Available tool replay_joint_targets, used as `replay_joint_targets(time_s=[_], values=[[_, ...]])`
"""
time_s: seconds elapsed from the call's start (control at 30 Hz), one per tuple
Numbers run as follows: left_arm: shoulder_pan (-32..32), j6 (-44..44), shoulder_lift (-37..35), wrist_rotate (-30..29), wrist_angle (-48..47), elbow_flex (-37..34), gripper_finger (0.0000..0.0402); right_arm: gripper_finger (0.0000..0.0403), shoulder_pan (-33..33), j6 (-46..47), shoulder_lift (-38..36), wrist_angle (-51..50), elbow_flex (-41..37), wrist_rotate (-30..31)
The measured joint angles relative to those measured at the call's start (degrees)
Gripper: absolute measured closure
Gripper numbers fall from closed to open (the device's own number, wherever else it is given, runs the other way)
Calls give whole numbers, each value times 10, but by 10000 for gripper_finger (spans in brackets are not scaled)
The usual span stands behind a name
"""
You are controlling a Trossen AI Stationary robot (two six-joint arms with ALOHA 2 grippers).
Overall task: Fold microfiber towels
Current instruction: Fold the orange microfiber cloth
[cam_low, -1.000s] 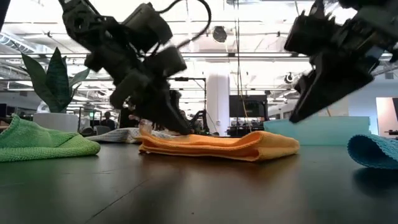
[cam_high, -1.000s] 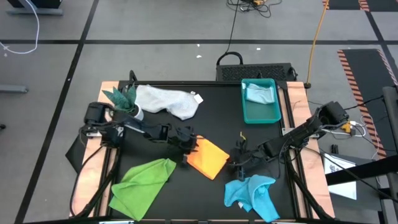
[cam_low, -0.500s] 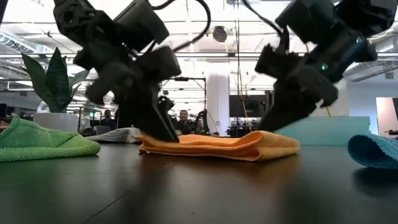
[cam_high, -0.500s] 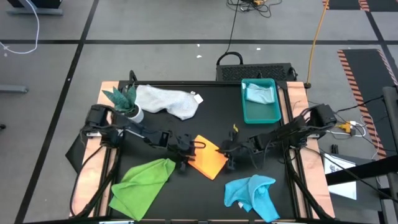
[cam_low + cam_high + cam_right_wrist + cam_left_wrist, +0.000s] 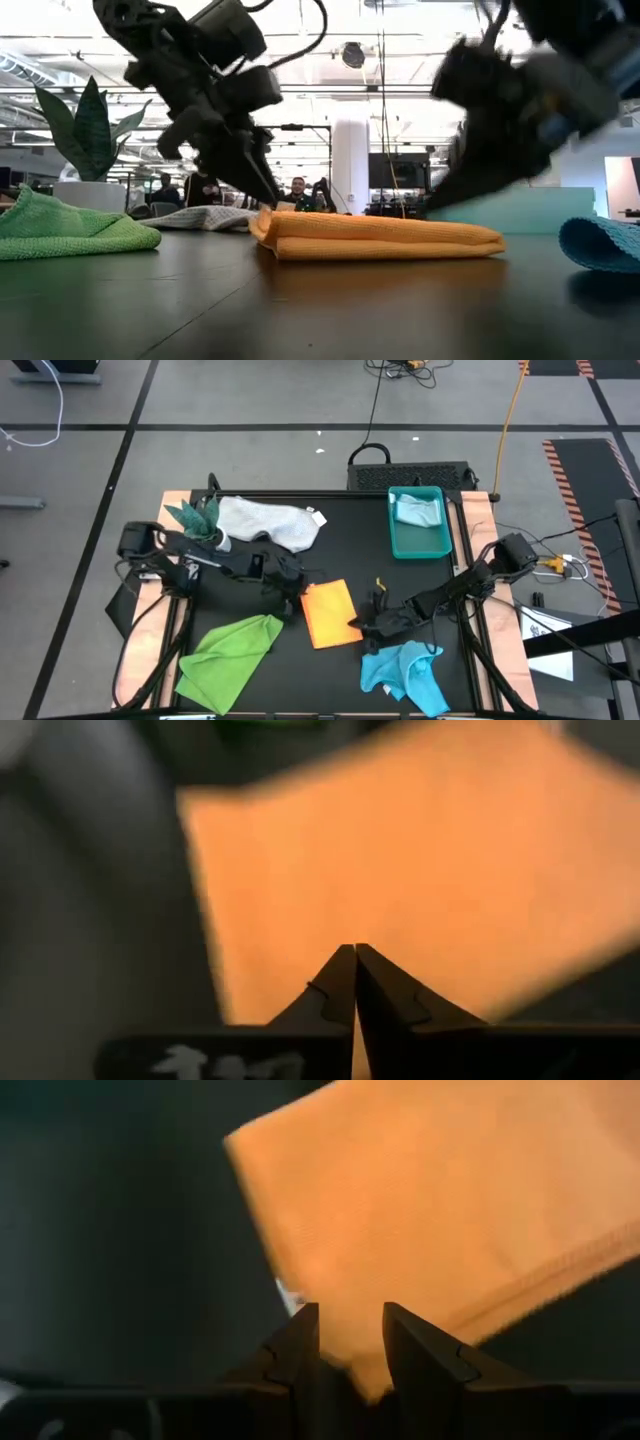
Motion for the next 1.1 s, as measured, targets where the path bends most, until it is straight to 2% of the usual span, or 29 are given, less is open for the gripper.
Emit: replay_joint_targets(time_s=[0.13, 0.23, 0.43, 0.5, 0.7, 0.87, 1.0, 1.1], values=[[0, -20, -18, 31, -1, 0, 286, 393, 4, -35, -6, 16, 0, 4], [-15, -27, -4, 60, 34, 0, 286, 371, 4, -46, -18, 12, 0, -5], [-41, -52, 57, 64, 162, 0, 286, 297, 4, -114, -24, 61, 1, -81], [-43, -65, 81, 64, 207, 1, 286, 271, 4, -135, -18, 72, 2, -84], [-30, -91, 124, 62, 239, 0, 286, 217, 4, -225, 33, 93, 17, -84], [-11, -103, 153, 61, 256, 0, 286, 207, 4, -302, 90, 76, 72, -113], [0, -103, 168, 62, 272, 1, 286, 216, 0, -336, 119, 3, 115, -93], [2, -102, 173, 62, 278, 1, 286, 228, -4, -343, 132, -13, 129, -78]])
